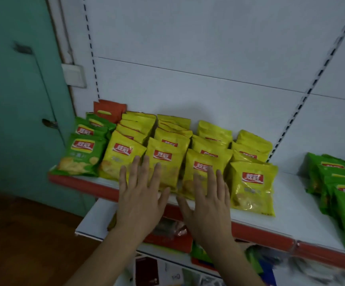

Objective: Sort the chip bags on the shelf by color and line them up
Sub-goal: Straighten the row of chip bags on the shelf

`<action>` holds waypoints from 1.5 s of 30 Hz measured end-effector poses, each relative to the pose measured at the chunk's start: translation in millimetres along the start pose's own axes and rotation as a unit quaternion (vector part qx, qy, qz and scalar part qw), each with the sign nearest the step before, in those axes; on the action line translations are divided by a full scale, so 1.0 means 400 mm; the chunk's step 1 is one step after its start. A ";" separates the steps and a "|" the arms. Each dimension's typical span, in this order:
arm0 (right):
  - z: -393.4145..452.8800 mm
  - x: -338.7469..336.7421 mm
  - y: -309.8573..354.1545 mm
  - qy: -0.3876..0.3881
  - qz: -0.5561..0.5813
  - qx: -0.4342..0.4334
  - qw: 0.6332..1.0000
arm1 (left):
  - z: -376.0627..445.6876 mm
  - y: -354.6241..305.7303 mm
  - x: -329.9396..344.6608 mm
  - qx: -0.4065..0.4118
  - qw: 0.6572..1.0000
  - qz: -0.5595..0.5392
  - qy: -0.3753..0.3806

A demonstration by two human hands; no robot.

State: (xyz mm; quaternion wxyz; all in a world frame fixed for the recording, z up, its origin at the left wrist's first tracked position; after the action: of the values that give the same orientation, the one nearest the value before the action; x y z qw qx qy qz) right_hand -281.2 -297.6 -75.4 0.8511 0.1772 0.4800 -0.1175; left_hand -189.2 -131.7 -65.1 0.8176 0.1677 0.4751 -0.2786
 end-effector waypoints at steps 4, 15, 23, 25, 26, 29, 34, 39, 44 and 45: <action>-0.025 0.044 0.214 0.002 0.025 -0.029 0.999 | -0.071 0.197 -0.041 -0.030 1.000 0.001 0.001; 0.035 0.148 0.578 0.020 0.046 -0.087 0.995 | -0.133 0.550 -0.037 -0.119 0.992 -0.032 0.023; 0.163 0.258 0.682 0.036 0.016 -0.095 0.995 | -0.012 0.665 0.038 -0.155 0.978 -0.132 0.045; 0.176 0.271 0.691 0.025 0.014 -0.092 0.995 | 0.020 0.683 0.047 -0.172 0.967 -0.181 0.055; 0.180 0.274 0.692 0.018 0.014 -0.092 0.995 | 0.035 0.689 0.050 -0.184 0.960 -0.205 0.059; 0.193 0.281 0.688 -0.003 0.026 -0.092 0.995 | 0.070 0.701 0.062 -0.211 0.932 -0.291 0.054; 0.225 0.281 0.679 -0.083 0.097 -0.076 0.989 | 0.097 0.717 0.043 -0.232 0.862 -0.450 0.020; 0.273 0.271 0.698 -0.124 0.112 -0.046 0.985 | 0.116 0.801 0.006 -0.212 0.808 -0.549 -0.032; 0.328 0.265 0.759 -0.068 0.014 -0.038 0.997 | 0.122 0.920 0.004 -0.258 0.751 -0.602 -0.085; 0.337 0.268 0.770 -0.049 -0.012 -0.041 0.998 | 0.122 0.940 0.011 -0.259 0.748 -0.605 -0.085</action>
State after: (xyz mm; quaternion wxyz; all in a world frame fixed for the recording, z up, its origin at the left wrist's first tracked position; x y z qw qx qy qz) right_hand -7.8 -76.4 -45.0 0.8787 0.1306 0.4442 -0.1163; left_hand 76.8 137.1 -41.1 0.5273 -0.3969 0.4596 -0.5943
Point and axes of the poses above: each hand's wrist, its own z-axis towards the middle knuckle, its own x-axis out of the palm, y = z × x, the point moved 1 cm from there along z, towards the middle knuckle, and after that the axes turned 6 degrees about x, right-handed, at the moved point
